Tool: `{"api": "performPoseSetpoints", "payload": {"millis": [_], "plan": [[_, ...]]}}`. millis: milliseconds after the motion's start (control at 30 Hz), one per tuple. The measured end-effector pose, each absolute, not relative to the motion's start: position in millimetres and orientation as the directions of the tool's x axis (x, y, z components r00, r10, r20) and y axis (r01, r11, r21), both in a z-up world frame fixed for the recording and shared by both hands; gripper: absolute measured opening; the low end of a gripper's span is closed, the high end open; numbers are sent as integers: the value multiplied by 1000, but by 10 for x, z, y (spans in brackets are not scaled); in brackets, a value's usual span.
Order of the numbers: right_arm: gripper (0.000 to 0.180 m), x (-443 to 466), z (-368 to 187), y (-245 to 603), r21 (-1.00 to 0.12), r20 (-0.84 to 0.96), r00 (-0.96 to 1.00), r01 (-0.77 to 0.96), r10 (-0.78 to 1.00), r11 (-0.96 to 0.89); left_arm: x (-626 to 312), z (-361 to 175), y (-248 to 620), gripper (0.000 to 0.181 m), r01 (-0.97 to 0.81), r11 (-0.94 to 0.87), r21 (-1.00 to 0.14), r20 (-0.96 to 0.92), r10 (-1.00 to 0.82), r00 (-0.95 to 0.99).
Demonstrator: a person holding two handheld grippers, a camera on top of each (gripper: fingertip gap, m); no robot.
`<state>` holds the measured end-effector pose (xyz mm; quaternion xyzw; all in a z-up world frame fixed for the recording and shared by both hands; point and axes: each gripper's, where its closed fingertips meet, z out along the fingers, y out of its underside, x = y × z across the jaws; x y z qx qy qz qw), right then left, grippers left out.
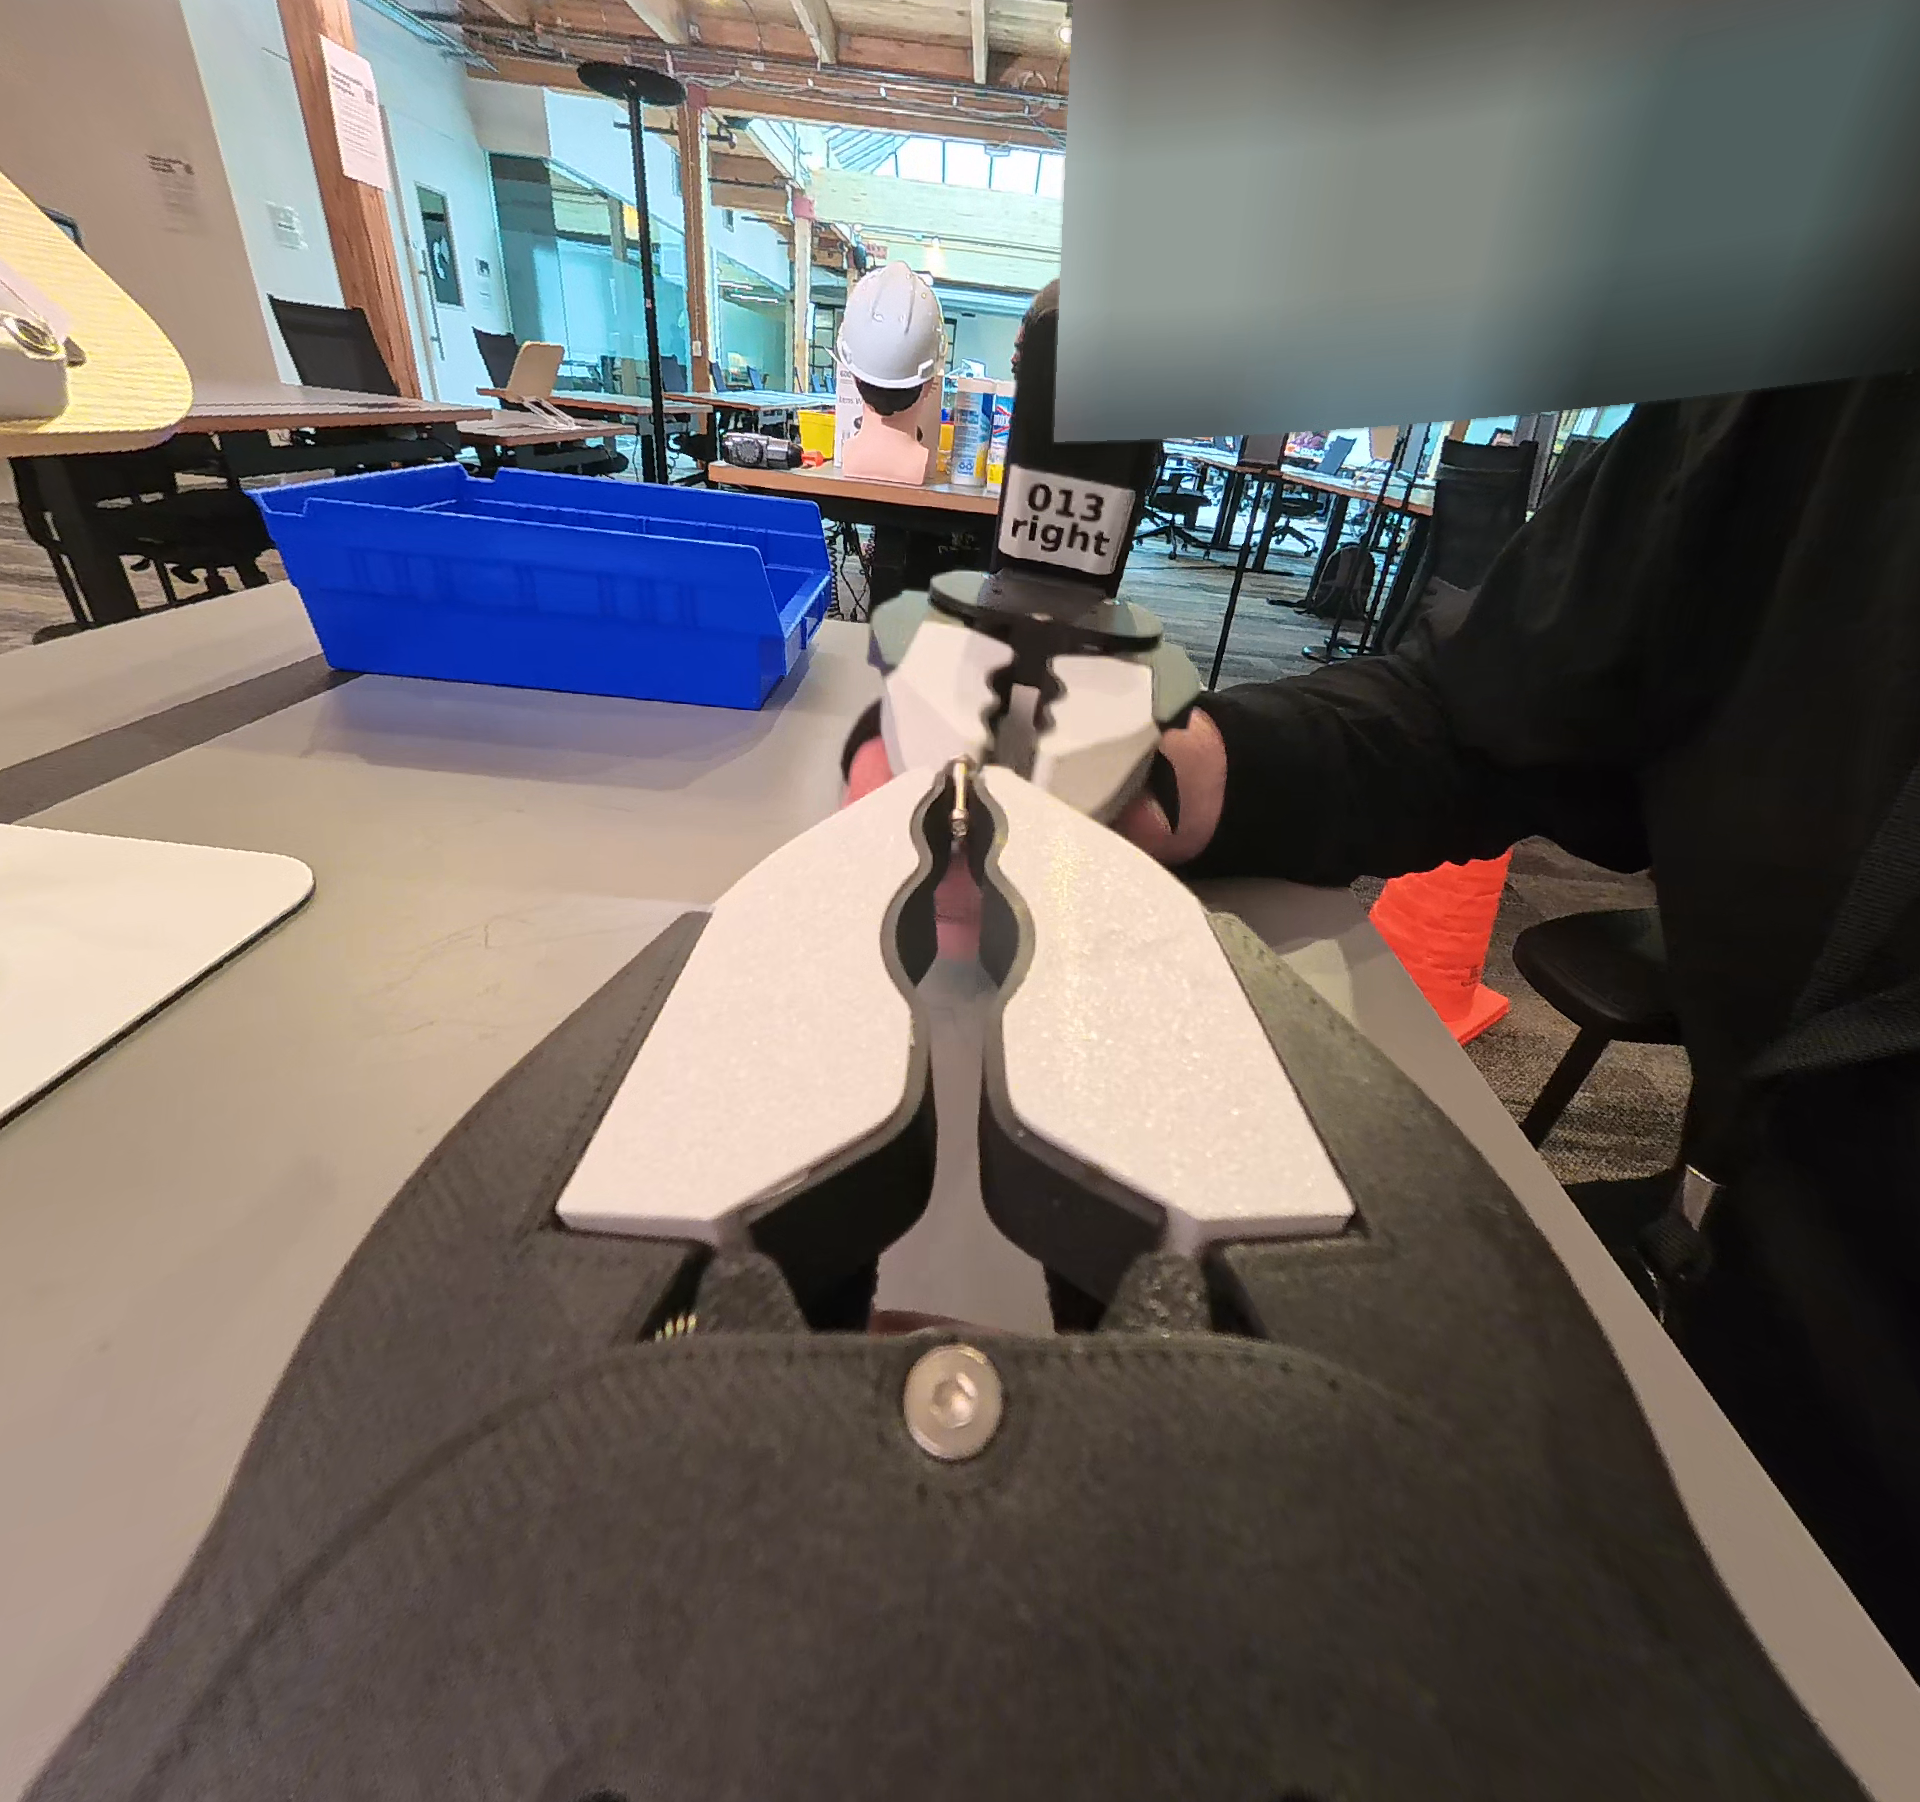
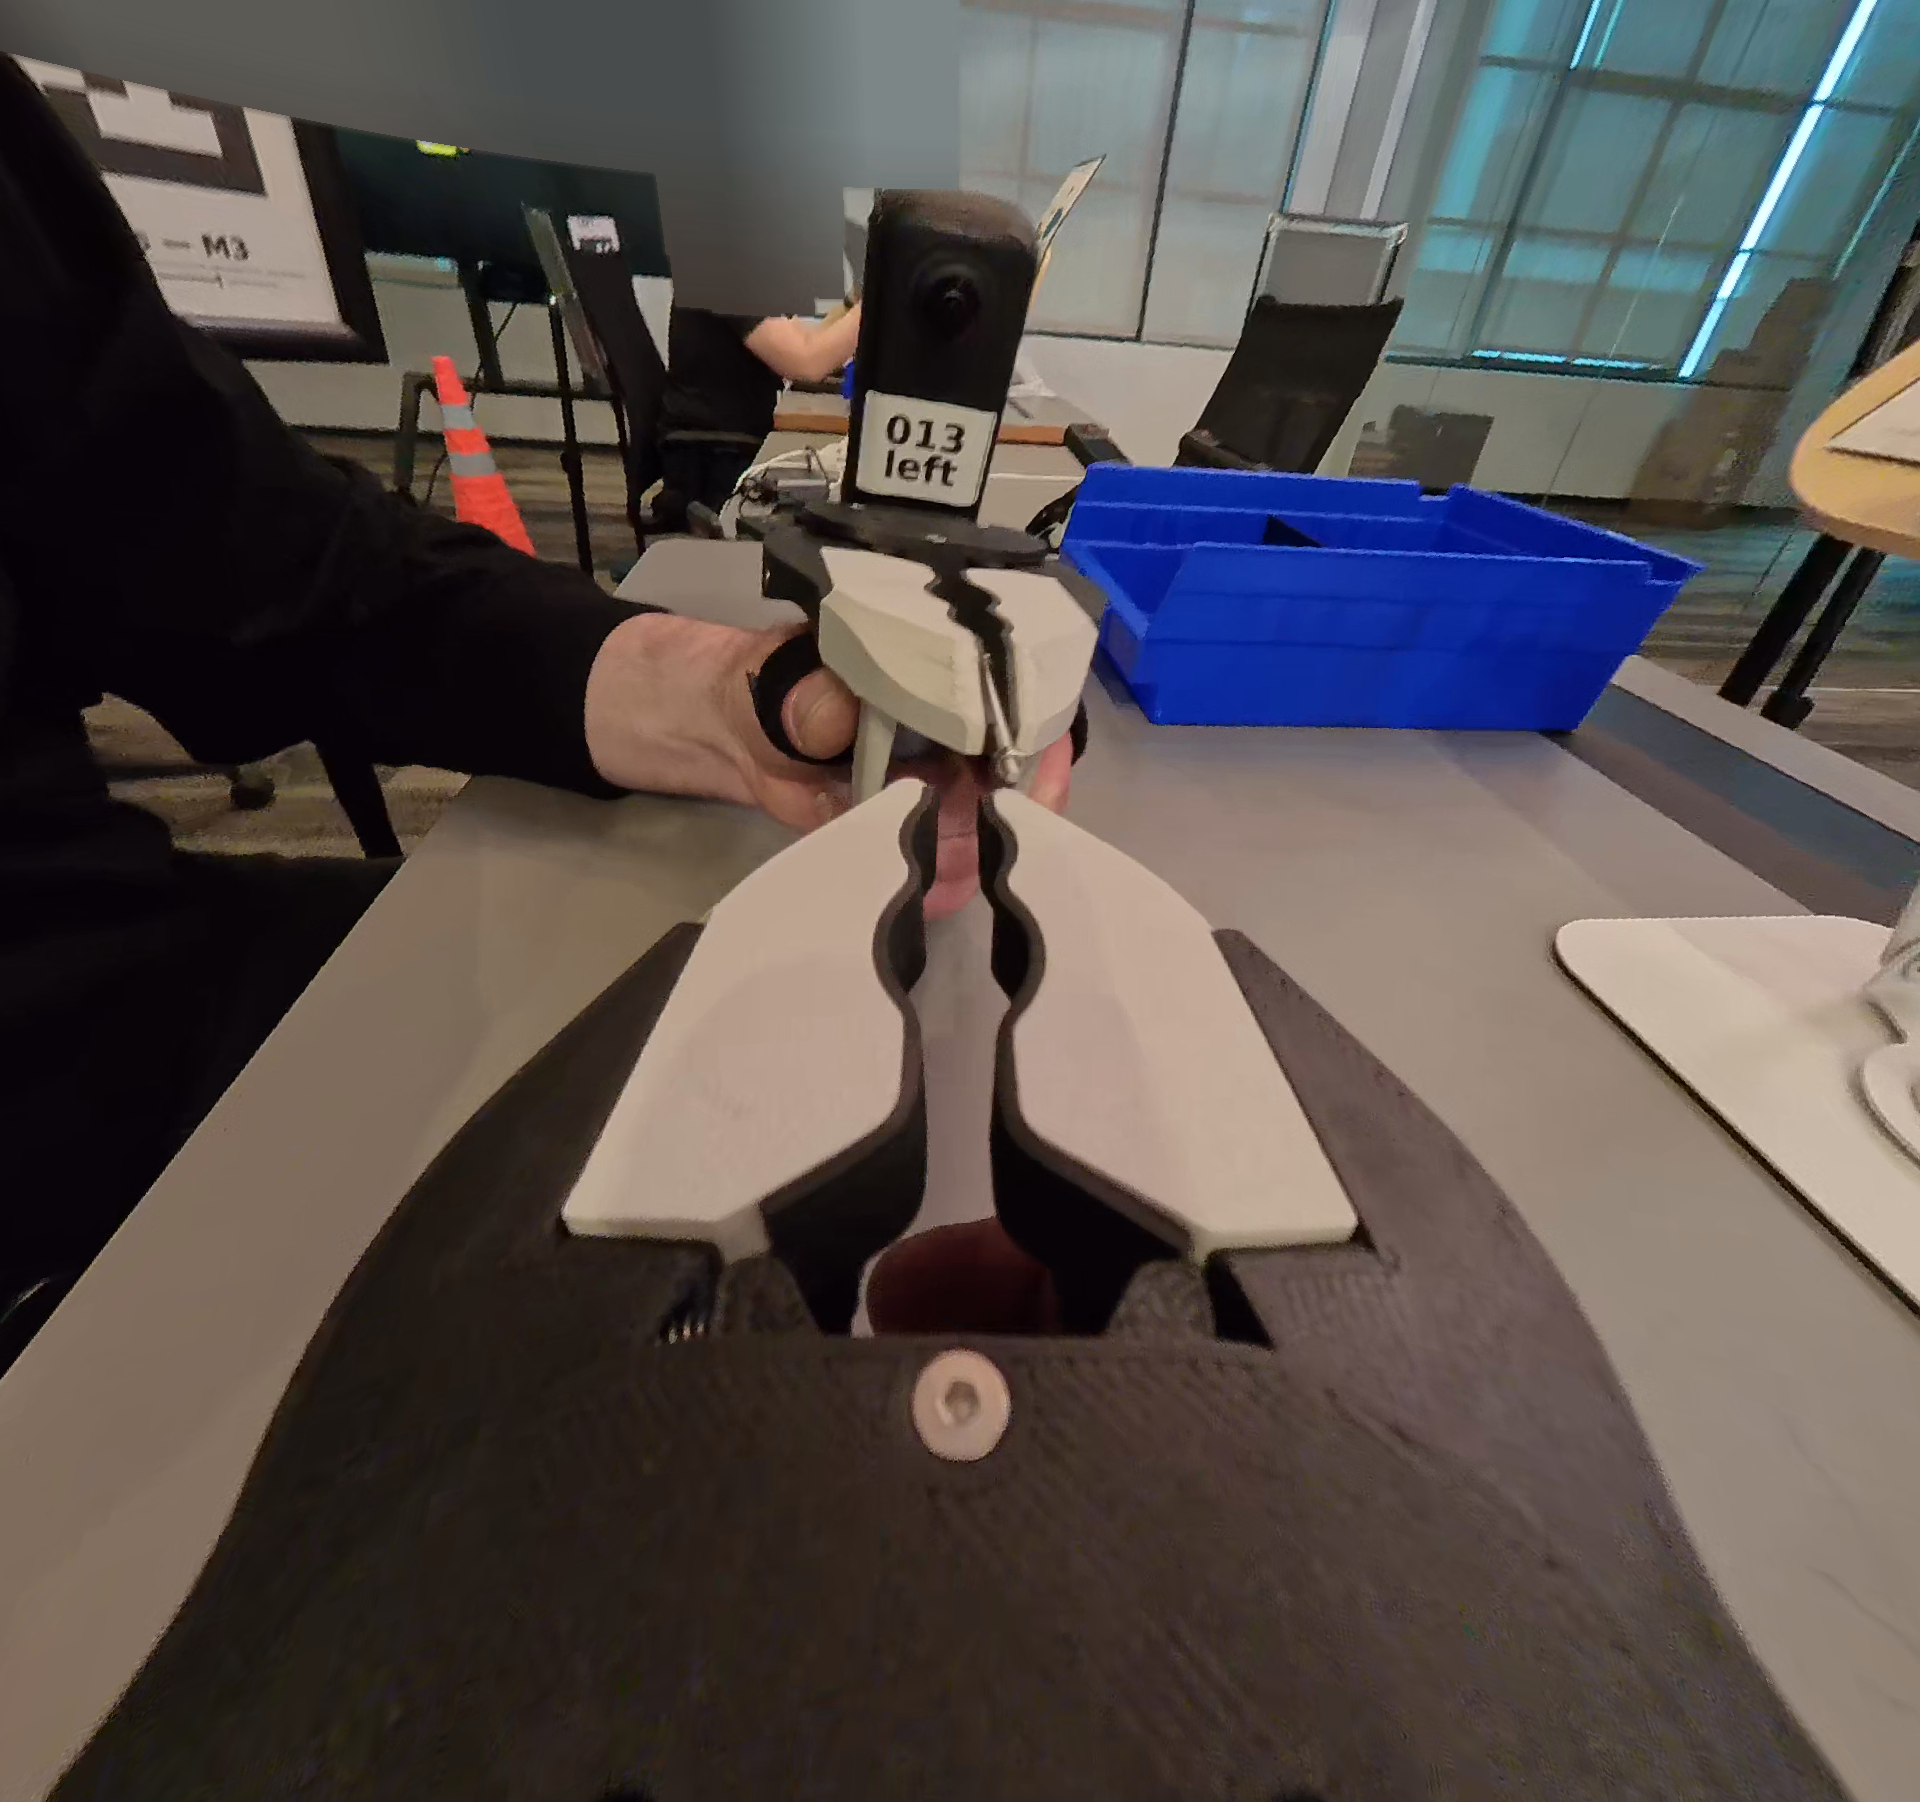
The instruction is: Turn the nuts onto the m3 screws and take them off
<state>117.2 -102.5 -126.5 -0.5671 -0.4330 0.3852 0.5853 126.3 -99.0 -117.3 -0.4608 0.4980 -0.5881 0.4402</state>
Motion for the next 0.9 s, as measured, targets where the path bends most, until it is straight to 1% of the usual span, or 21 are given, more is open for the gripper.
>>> {"api": "performPoseSetpoints", "payload": {"millis": [67,200,333,733,767,900], "plan": [[7,1171,-1276,-1017,-997,79,334,51,939,66,1260,-1171,-987,2,60,-119,-991,106,-976,-189],[10,1267,-1150,-949,-998,54,375,-19,925,66,1264,-1179,-993,2,56,-119,-991,106,-976,-192],[5,1226,-1187,-966,-998,64,368,0,928,69,1273,-1192,-1011,2,49,-117,-992,105,-974,-200],[5,1218,-1171,-972,-997,64,362,-4,930,71,1268,-1185,-1025,3,59,-123,-991,108,-970,-216],[5,1221,-1167,-969,-997,67,366,-4,928,73,1267,-1185,-1022,4,61,-123,-991,107,-971,-213],[5,1246,-1135,-954,-997,71,378,-14,923,82,1252,-1162,-970,21,71,-139,-988,123,-973,-195]]}}
